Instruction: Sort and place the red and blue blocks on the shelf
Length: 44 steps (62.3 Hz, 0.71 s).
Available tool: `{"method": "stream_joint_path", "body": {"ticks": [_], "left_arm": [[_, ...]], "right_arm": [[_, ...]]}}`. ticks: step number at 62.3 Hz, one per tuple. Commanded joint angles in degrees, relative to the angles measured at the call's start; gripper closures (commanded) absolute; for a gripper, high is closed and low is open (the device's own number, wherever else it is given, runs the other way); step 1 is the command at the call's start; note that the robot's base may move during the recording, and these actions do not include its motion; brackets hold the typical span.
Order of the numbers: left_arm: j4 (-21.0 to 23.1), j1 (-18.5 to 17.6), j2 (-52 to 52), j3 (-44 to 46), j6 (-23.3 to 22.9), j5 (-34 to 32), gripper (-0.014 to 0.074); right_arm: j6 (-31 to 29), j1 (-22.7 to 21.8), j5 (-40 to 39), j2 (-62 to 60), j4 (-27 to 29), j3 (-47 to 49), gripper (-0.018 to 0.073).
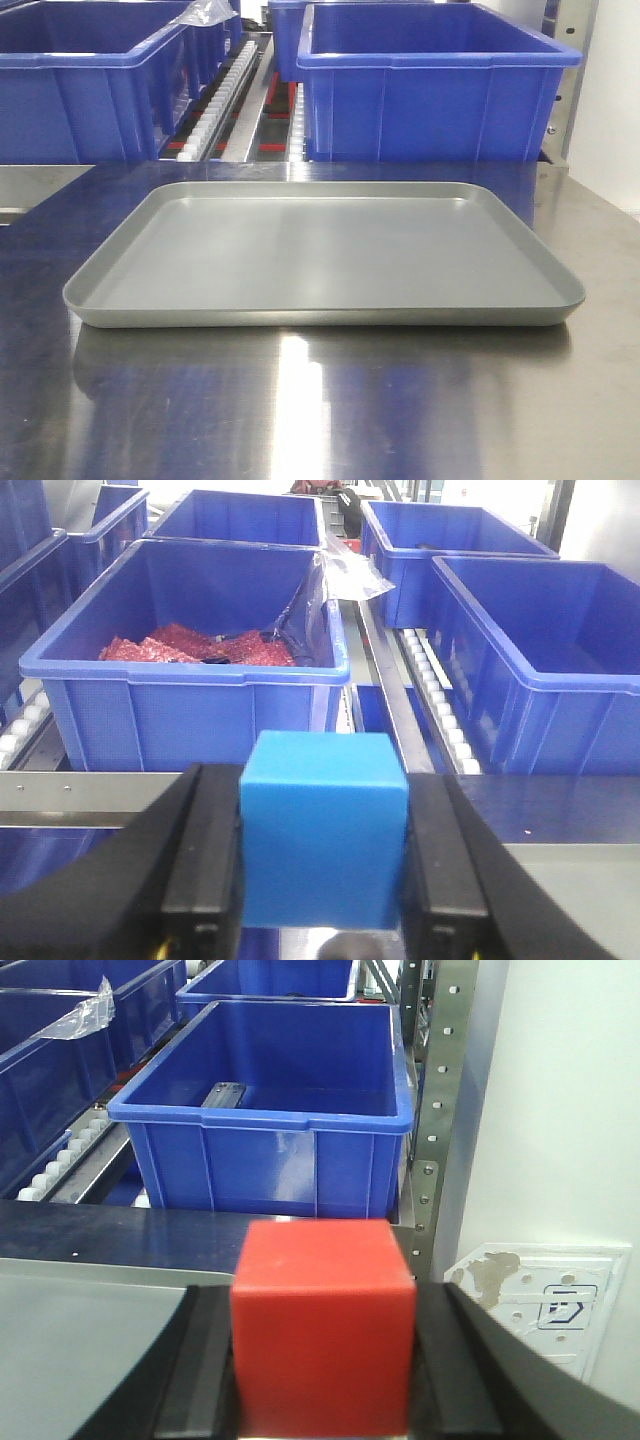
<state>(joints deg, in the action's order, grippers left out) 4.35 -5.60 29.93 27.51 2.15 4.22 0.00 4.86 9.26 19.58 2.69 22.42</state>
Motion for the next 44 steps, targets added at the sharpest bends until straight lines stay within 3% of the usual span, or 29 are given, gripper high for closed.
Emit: {"method": "stream_joint_path", "body": {"ticks": [1,44], "left_arm": [[0.5,-0.5,0.2,1.9,-0.4,-5.6,0.0471],[0.5,-0.5,0.2,1.9,-0.4,-5.6,0.0471]], "right_arm": [[0.0,-0.4,-4.6,0.3,0.1,1.7,0.0515],[0.0,-0.4,-4.6,0.3,0.1,1.7,0.0515]]}}
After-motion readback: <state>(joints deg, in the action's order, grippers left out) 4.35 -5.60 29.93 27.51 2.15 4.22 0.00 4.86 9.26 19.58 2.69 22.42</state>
